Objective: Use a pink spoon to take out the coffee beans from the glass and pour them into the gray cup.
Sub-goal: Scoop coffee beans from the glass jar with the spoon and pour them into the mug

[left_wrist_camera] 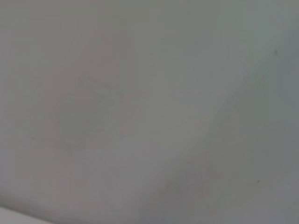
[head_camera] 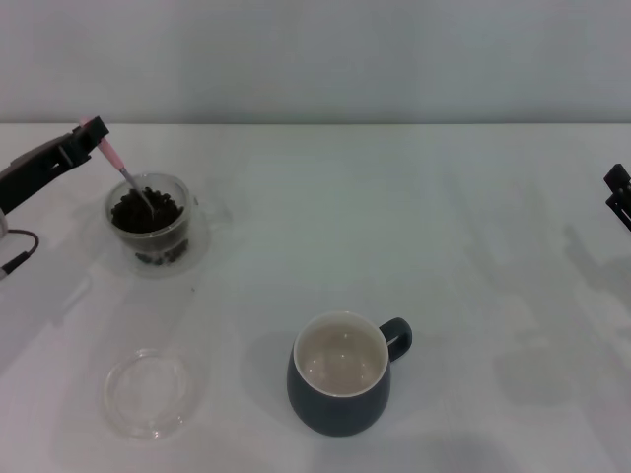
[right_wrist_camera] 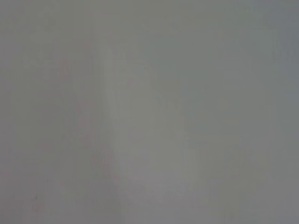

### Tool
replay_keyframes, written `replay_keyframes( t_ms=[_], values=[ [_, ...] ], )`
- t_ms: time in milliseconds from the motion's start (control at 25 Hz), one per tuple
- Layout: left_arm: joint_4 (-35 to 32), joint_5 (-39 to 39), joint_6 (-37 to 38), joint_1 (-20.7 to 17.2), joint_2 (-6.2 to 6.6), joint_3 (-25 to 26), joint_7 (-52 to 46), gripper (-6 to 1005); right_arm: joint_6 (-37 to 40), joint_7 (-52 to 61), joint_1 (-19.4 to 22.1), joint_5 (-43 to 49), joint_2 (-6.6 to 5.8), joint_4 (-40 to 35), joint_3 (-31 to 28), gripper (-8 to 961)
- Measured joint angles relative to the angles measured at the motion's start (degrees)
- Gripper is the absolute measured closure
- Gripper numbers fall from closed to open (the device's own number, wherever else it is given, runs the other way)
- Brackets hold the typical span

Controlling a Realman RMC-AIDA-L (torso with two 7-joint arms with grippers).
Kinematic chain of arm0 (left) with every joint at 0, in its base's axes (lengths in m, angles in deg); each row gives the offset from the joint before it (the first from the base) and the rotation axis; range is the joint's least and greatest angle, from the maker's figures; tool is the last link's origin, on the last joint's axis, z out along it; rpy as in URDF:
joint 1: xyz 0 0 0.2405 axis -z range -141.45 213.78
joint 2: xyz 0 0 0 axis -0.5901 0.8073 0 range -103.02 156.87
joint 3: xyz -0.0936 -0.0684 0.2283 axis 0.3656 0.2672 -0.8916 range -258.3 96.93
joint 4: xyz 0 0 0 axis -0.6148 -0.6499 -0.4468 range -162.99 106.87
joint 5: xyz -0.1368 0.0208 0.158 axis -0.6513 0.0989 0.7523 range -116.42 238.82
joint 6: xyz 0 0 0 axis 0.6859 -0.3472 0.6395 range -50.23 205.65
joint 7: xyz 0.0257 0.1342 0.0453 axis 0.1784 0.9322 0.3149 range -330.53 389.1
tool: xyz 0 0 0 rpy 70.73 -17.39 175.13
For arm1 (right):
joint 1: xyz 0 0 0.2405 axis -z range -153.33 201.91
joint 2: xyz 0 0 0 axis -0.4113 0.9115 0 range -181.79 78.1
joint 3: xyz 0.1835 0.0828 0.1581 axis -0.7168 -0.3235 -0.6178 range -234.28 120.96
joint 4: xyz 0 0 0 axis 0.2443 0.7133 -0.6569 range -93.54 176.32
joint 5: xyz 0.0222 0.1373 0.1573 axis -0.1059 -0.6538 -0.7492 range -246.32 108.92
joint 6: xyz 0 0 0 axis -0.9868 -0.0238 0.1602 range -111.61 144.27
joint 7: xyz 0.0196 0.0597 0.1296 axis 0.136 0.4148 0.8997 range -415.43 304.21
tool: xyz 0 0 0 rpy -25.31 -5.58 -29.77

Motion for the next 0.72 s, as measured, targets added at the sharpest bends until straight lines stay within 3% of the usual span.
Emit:
replay_keyframes(
  t_ms=[720],
  values=[
    [1.17, -5.85, -0.47, -5.08, -0.20, 0.33, -9.02, 863, -0.17, 0.00, 0.07, 0.02, 0.00, 0.01, 0.01, 80]
  ],
)
